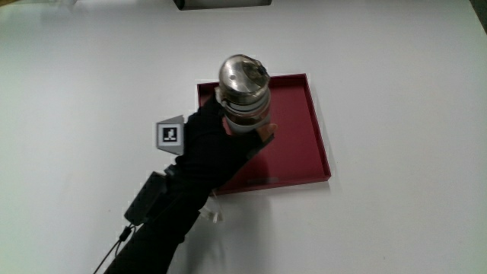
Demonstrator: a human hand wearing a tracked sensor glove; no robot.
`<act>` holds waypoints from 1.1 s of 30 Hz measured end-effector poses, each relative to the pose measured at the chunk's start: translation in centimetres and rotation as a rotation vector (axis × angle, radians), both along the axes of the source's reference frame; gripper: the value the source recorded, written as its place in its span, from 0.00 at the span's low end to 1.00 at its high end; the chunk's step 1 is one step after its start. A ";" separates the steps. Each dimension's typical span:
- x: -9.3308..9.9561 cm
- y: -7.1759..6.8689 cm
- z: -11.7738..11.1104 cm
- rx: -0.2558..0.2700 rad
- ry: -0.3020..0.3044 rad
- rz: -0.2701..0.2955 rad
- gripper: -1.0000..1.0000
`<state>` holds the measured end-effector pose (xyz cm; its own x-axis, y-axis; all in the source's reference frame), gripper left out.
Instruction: Place bottle
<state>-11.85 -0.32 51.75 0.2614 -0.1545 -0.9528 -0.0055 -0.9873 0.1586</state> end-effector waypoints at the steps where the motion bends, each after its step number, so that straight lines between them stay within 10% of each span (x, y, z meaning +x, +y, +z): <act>1: 0.0 0.1 0.4 -0.016 -0.013 0.003 0.50; 21: 0.5 1.4 3.5 -0.127 -0.029 0.054 0.50; 33: 0.3 1.5 3.4 -0.143 -0.047 0.047 0.28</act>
